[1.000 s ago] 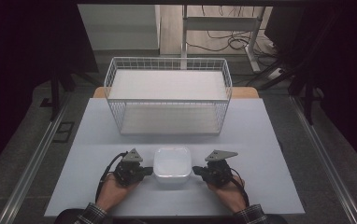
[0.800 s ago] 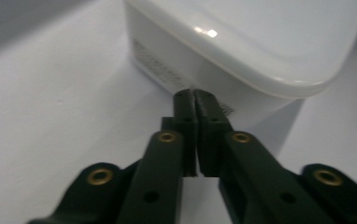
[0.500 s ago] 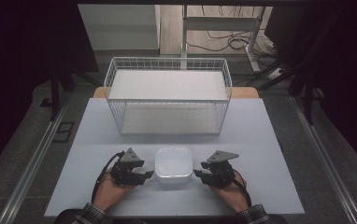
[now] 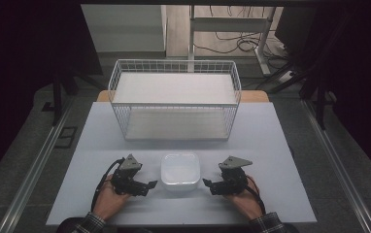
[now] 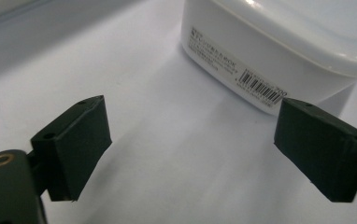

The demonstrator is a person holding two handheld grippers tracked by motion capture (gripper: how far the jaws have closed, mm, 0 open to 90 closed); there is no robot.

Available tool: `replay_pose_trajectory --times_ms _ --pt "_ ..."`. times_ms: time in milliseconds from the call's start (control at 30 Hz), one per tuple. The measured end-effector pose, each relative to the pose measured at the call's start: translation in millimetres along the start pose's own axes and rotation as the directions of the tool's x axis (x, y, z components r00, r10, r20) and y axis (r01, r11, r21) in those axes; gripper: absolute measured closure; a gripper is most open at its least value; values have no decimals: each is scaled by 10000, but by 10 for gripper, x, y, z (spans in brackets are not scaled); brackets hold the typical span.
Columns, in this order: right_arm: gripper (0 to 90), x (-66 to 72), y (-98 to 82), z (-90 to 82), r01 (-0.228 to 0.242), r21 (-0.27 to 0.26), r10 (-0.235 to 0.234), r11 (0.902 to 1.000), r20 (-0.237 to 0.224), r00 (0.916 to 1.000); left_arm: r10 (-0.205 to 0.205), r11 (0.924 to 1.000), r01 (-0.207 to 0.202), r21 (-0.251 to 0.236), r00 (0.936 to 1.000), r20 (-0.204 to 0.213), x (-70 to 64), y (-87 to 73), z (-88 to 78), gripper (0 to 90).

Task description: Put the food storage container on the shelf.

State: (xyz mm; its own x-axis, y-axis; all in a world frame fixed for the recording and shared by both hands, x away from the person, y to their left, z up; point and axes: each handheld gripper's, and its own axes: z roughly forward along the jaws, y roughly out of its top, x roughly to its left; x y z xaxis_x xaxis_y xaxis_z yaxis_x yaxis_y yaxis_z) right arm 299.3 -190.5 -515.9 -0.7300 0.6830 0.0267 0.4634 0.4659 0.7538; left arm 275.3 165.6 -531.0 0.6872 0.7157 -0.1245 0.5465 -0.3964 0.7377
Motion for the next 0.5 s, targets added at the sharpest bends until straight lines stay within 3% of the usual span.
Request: replay_pose_trajectory --times_ms 67,200,333,500 --pt "125 -6 6 -16 -121 -138 120 9998 -103 9999 86 9999 -85 -119 9999 76 9 -2 -2 101" --pt "100 -37 20 -45 -433 -201 425 9989 -387 9983 -147 9998 151 -162 9996 238 35 4 -15 114" --pt "85 -50 41 -75 -391 -236 383 9990 -369 9986 -362 9987 373 -348 9989 297 52 36 -81 118" --pt "74 -45 96 -127 -335 -473 306 9983 -612 9977 -775 9933 843 -787 9933 858 79 78 -168 122"
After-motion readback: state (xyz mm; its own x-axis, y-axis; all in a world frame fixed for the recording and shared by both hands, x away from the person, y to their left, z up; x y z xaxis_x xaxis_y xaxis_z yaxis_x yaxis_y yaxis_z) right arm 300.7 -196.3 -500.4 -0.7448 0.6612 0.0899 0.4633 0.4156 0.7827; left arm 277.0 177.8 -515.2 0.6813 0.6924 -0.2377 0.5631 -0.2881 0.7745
